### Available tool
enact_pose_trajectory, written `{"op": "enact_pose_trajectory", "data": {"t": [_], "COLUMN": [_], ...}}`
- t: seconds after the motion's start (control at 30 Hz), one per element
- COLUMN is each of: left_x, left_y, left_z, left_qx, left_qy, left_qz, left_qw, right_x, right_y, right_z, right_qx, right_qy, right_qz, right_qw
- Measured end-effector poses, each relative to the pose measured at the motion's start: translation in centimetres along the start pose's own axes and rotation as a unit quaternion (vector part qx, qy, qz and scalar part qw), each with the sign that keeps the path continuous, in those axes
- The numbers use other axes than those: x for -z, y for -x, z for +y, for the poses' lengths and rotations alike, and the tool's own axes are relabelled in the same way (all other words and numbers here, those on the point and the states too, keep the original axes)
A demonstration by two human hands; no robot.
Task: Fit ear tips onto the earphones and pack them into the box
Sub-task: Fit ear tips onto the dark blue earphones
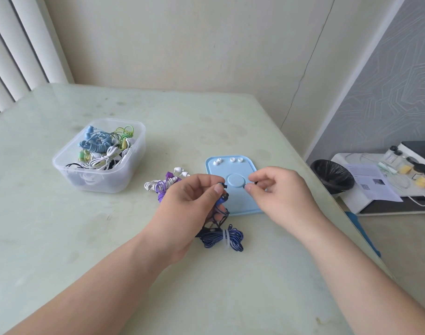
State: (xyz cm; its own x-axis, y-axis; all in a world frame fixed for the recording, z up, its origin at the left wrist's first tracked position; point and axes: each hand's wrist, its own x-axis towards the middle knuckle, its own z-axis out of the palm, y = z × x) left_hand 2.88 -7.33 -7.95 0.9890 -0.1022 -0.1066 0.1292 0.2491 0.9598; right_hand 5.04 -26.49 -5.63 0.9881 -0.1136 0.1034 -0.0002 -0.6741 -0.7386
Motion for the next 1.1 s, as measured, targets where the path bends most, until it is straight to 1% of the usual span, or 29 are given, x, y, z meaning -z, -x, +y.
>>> {"op": "enact_pose_trajectory", "data": {"t": [0.03, 0.1, 0.17, 0.27, 0.33, 0.4, 0.43, 0.5, 0.53, 0.6, 0.67, 0.73, 0.8, 0.93, 1.1], "left_x": [0.0, 0.1, 0.3, 0.4, 0.4, 0.3, 0.2, 0.2, 0.2, 0.2, 0.1, 0.0, 0.0, -0.1, -0.2], "left_y": [-0.1, -0.2, -0.3, -0.3, -0.2, -0.2, -0.2, 0.0, 0.1, 0.2, 0.4, 0.5, 0.7, 0.8, 0.8], "left_z": [0.0, 0.0, 0.0, 0.0, -0.1, -0.1, -0.1, -0.1, -0.2, -0.2, -0.3, -0.4, -0.5, -0.4, -0.3], "left_qx": [0.008, 0.023, 0.032, 0.033, 0.033, 0.033, 0.032, 0.028, 0.025, 0.019, 0.010, -0.002, -0.014, -0.021, -0.016], "left_qy": [0.013, 0.044, 0.068, 0.074, 0.070, 0.064, 0.061, 0.053, 0.045, 0.025, 0.003, -0.019, -0.034, -0.051, -0.062], "left_qz": [0.000, 0.000, -0.003, -0.009, -0.010, -0.011, -0.012, -0.014, -0.016, -0.021, -0.025, -0.027, -0.028, -0.034, -0.035], "left_qw": [1.000, 0.999, 0.997, 0.997, 0.997, 0.997, 0.998, 0.998, 0.999, 0.999, 1.000, 0.999, 0.999, 0.998, 0.997], "right_x": [0.0, -0.2, -0.5, -1.0, -1.1, -1.1, -1.0, -0.7, -0.5, -0.3, -0.4, -0.5, -0.8, -1.4, -1.5], "right_y": [-0.9, -2.2, -2.9, -3.1, -3.0, -2.6, -2.2, -0.9, -0.1, 1.4, 2.3, 2.8, 3.1, 3.3, 3.2], "right_z": [0.2, 0.3, 0.3, 0.4, 0.5, 0.3, 0.1, -0.9, -1.2, -1.5, -1.1, -0.4, 0.1, 0.4, 0.6], "right_qx": [0.018, 0.049, 0.065, 0.075, 0.081, 0.080, 0.072, 0.032, 0.002, -0.066, -0.114, -0.138, -0.143, -0.123, -0.119], "right_qy": [0.071, 0.179, 0.242, 0.276, 0.261, 0.199, 0.140, -0.020, -0.116, -0.288, -0.388, -0.437, -0.464, -0.481, -0.494], "right_qz": [-0.005, -0.028, -0.050, -0.052, -0.037, -0.022, -0.015, -0.024, -0.041, -0.067, -0.074, -0.082, -0.093, -0.112, -0.115], "right_qw": [0.997, 0.982, 0.967, 0.957, 0.961, 0.977, 0.987, 0.999, 0.992, 0.953, 0.912, 0.885, 0.869, 0.861, 0.853]}}
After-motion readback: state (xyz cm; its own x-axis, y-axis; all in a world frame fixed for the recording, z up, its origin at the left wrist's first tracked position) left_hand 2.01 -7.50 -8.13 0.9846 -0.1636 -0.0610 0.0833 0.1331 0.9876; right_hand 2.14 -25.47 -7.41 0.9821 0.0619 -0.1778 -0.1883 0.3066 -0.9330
